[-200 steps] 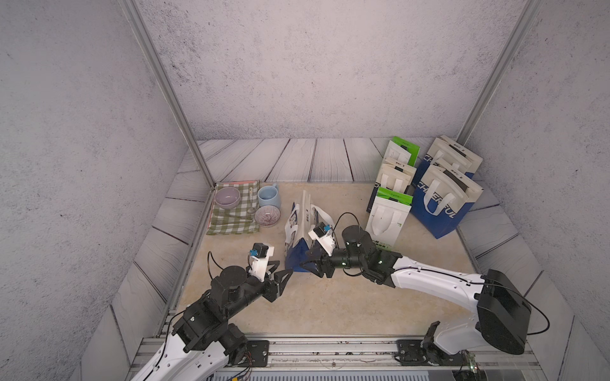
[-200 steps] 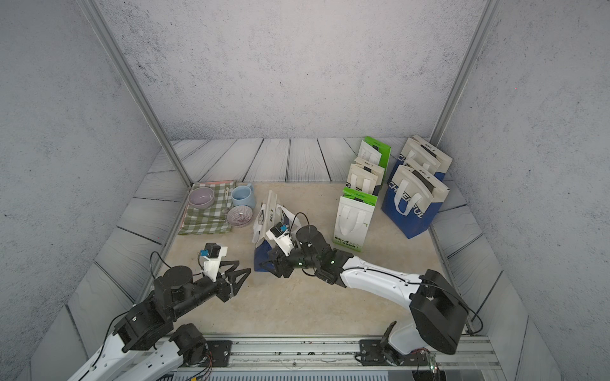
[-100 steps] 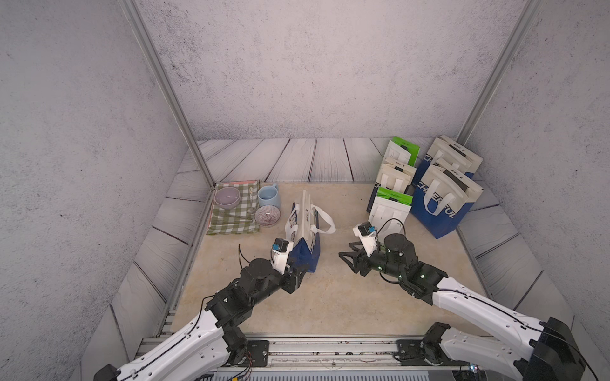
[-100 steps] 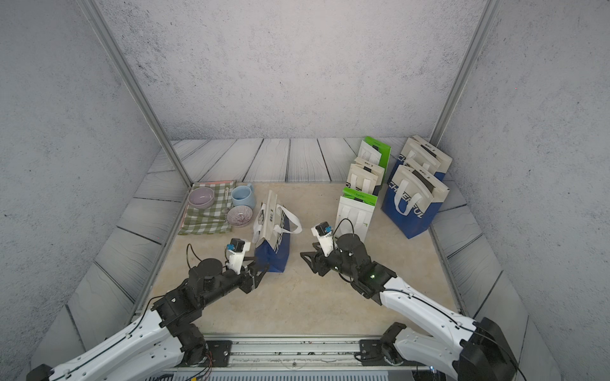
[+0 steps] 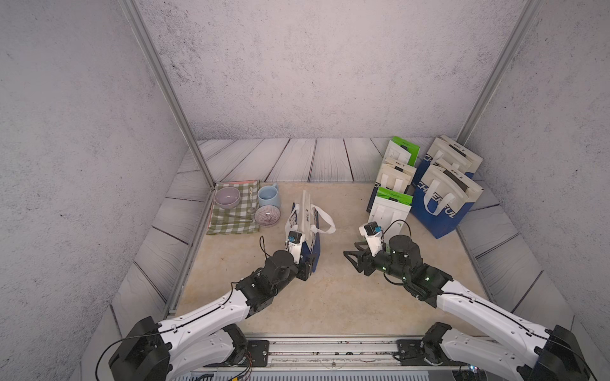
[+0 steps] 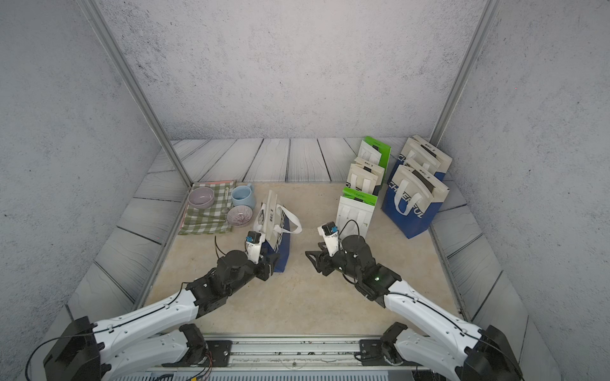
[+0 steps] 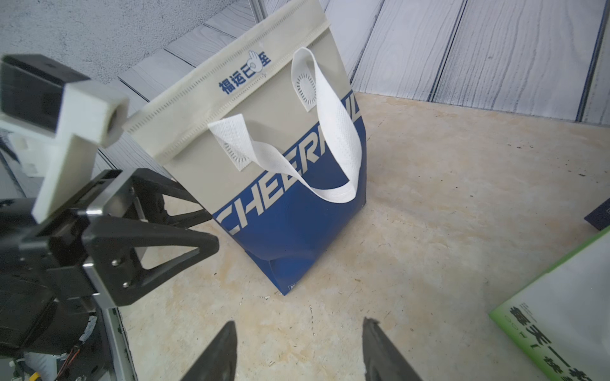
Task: Open the takeout bag
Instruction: Move the takeout bag to the center of the board.
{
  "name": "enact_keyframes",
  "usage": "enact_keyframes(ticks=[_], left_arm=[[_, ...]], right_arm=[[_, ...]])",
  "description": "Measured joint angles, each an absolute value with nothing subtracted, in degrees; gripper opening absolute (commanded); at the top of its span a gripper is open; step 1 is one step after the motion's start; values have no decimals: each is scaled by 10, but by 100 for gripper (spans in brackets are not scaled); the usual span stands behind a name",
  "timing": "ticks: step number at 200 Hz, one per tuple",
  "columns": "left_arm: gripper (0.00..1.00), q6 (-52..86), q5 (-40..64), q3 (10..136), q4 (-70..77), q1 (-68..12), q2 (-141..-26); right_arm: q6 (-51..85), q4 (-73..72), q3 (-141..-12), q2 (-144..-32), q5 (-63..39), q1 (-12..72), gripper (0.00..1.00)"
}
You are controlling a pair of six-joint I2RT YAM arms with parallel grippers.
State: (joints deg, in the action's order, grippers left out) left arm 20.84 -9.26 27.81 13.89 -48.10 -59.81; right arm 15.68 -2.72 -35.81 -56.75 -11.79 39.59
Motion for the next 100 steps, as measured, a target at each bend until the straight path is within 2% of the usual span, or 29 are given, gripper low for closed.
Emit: enact_keyframes(ticks=[12, 48, 63, 75, 95, 100], left_arm=[[51, 208, -107, 278, 154, -481, -612], [28, 200, -149, 291, 184, -481, -642], [23, 192, -163, 300, 189, -481, -652], [12, 189, -169, 304, 193, -481, -653], [0, 174, -173, 304, 194, -480, -652], [0, 173, -173, 304, 193, -479, -650]], right_arm=[[158, -27, -358, -567, -118, 396, 60], [159, -27, -358, -567, -118, 396, 60], [160, -26, -358, -568, -118, 396, 60], [160, -26, -358, -568, -118, 396, 60], [160, -25, -358, -567, -118, 396, 60], [160, -24, -358, -567, -118, 396, 60]])
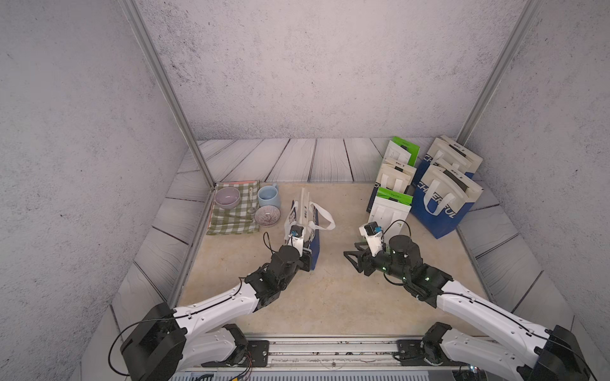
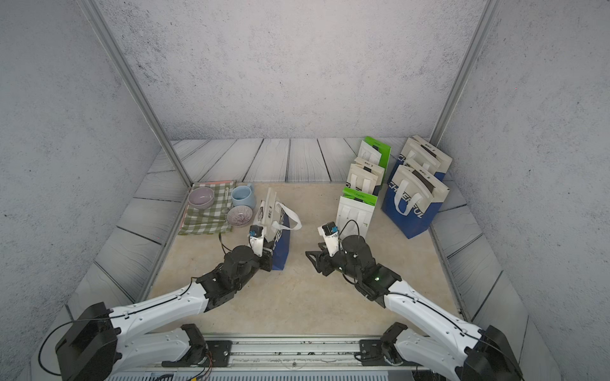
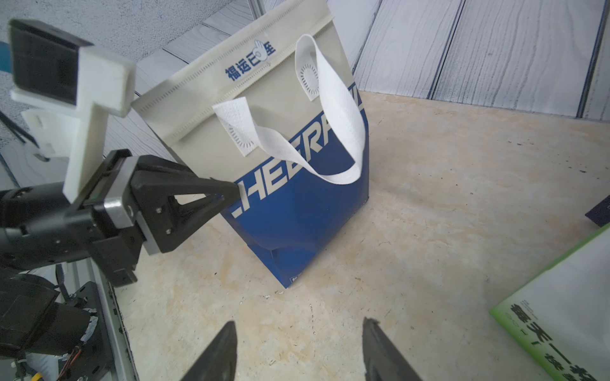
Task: Open the takeout bag
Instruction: Move the takeout bag to the center of the board, then open the takeout bag at the center of the board.
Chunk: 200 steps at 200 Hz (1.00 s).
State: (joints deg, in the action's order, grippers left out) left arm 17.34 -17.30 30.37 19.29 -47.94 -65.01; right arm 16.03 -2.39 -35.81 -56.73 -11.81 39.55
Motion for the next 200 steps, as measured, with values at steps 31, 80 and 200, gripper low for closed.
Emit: enact_keyframes(ticks=[31, 80, 200], left_arm=[[0, 145, -140, 291, 183, -459, -616], [0, 84, -10, 267, 162, -433, -547], [0, 41, 166, 225, 190, -432, -544]], right_arm=[[161, -23, -358, -567, -118, 395, 60], [163, -24, -357, -555, -129, 395, 60], [334, -157, -352, -529, -229, 395, 58]])
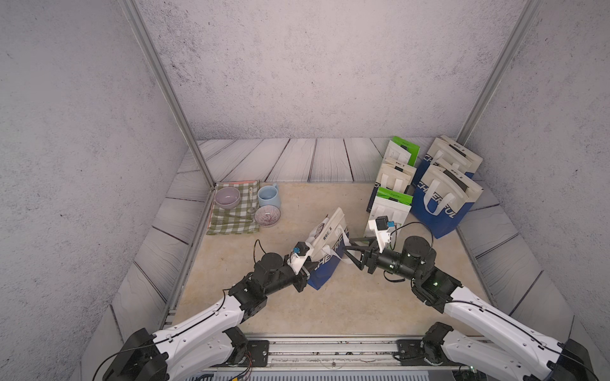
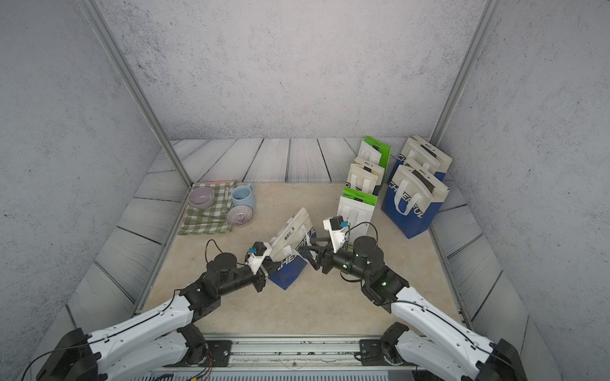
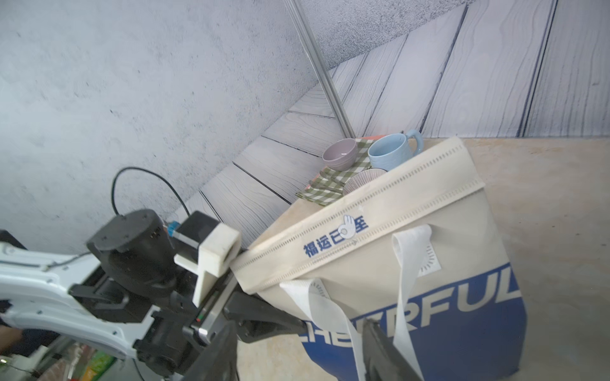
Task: Open the takeout bag
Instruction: Open the takeout bag at the center of the board.
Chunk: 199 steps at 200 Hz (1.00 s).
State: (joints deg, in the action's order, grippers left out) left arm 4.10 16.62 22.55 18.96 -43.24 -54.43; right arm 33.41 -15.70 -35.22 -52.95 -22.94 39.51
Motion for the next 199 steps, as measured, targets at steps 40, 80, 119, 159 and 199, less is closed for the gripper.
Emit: enact_keyframes(ticks=[40, 80, 119, 159, 199], left_arm=[[0, 59, 156, 225, 202, -432, -552], [0, 77, 144, 225, 220, -432, -561], [0, 91, 142, 225, 234, -432, -570], [0, 95, 140, 225, 241, -432, -574], [0, 95, 135, 225, 243, -432, -574]], right_arm=[[453, -211, -352, -598, -249, 406, 57], [540, -230, -364, -609, -239, 449, 53], [612, -250, -370, -619, -209, 477, 52], [690, -287, -370, -662, -193, 489, 52], [750, -316, -370, -693, -179, 495, 53]])
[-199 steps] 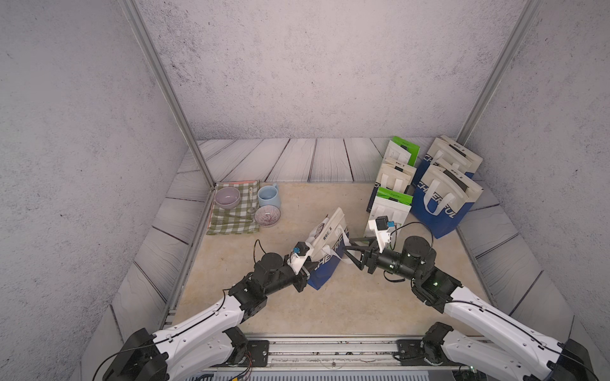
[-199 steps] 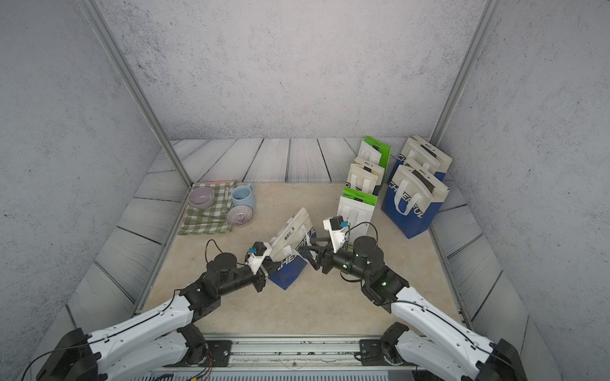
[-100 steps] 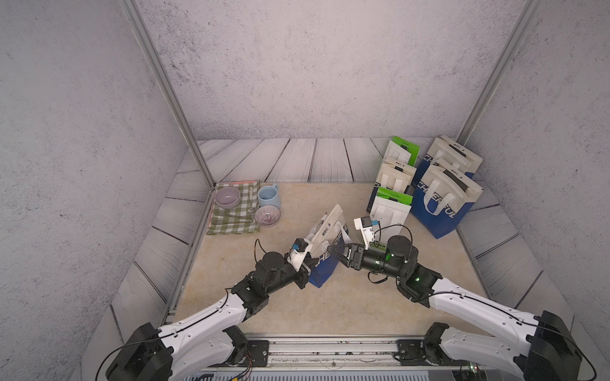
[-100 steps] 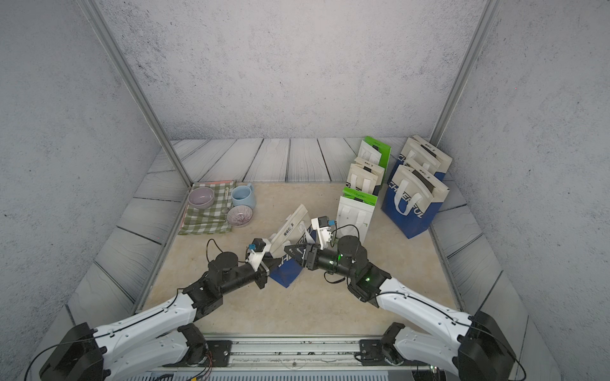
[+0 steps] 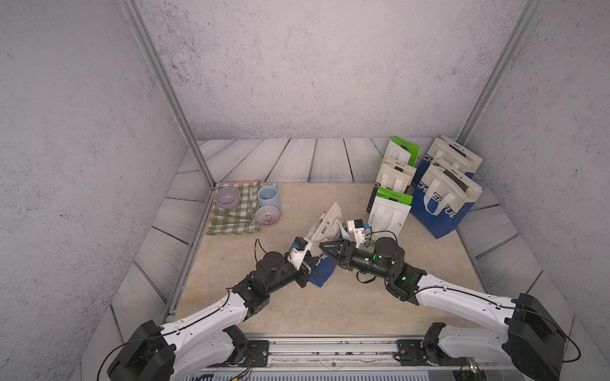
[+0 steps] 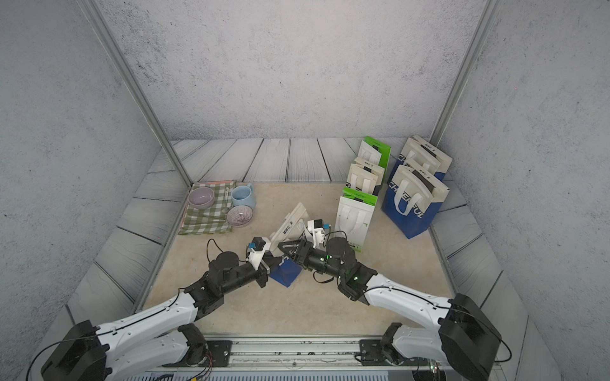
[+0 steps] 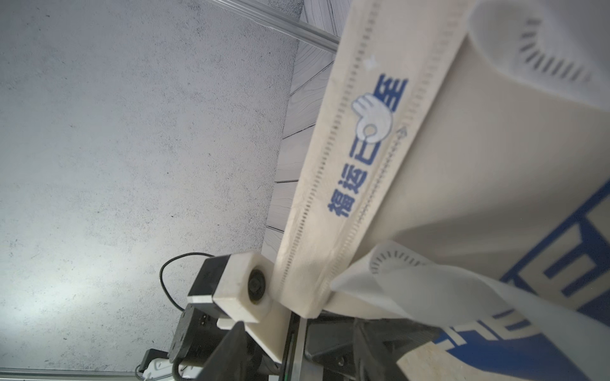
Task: Open the takeout bag
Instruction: Open the takeout bag at the center of the board.
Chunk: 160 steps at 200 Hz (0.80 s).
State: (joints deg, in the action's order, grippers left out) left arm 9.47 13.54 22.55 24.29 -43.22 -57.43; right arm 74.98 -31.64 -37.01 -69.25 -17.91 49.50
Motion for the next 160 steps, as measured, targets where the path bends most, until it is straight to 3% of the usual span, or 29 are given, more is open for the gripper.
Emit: enact_keyframes(ticks=[94, 160], left_arm=[[0, 93, 133, 225, 256, -432, -582], [0, 93, 133, 225, 262, -432, -585]], right_arm=[[863, -383, -387, -741, -168, 507, 52], [919, -409, -389, -757, -163, 507, 39]])
